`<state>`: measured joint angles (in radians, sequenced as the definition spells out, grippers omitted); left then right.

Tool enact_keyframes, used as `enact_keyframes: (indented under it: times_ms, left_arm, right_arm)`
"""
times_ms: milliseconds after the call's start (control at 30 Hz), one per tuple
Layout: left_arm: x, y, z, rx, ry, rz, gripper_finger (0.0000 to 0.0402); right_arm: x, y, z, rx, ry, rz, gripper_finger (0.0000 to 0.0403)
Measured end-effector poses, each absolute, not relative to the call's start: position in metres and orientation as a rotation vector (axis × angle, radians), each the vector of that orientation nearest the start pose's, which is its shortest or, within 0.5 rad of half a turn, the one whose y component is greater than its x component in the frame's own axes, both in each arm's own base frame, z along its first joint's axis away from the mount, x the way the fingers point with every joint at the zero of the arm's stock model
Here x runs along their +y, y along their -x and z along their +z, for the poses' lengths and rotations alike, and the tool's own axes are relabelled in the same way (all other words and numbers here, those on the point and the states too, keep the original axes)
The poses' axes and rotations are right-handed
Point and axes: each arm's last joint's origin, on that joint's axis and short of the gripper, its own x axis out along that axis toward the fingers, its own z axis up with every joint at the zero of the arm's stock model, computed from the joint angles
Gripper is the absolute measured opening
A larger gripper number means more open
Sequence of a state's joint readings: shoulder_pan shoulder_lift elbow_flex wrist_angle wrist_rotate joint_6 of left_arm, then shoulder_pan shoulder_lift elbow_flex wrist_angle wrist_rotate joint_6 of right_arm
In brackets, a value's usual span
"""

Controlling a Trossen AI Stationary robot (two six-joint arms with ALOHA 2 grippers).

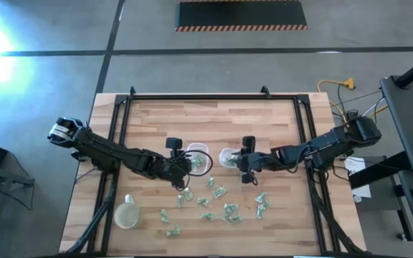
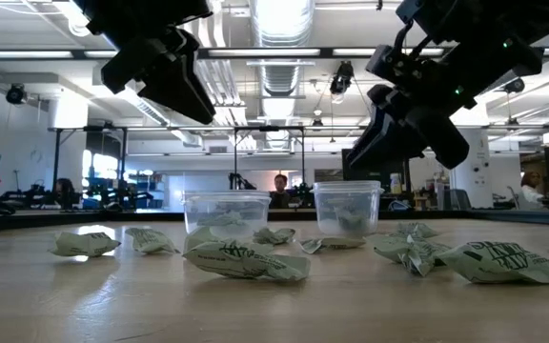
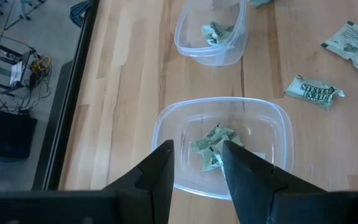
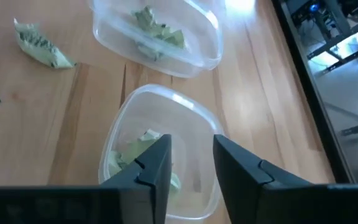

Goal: Pick and place items into bin
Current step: Put the white stevia packet into the left transparent bin

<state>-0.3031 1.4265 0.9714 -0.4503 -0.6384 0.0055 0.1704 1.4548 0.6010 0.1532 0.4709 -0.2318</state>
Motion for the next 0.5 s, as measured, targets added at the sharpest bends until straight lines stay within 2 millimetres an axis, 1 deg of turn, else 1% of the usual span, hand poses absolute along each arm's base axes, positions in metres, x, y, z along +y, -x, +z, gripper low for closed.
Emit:
enact_keyframes:
  times_ms: [200, 400, 500]
  left_arm:
    - [-0.075, -0.276, 0.237, 0.835, -0.357, 0.182, 0.0121]
    - [-0.084, -0.274, 0.235, 0.848, -0.256, 0.059, 0.0121]
    - [-0.090, -0.275, 0.231, 0.845, -0.210, -0.022, 0.0121]
  right_arm:
    - [0.039, -0.260, 0.174, 0.649, 0.442, -0.191, 0.0116]
    - [0.053, -0.245, 0.188, 0.635, 0.439, -0.134, 0.0105]
    - [0.060, -0.236, 0.193, 0.638, 0.427, -0.105, 0.0099]
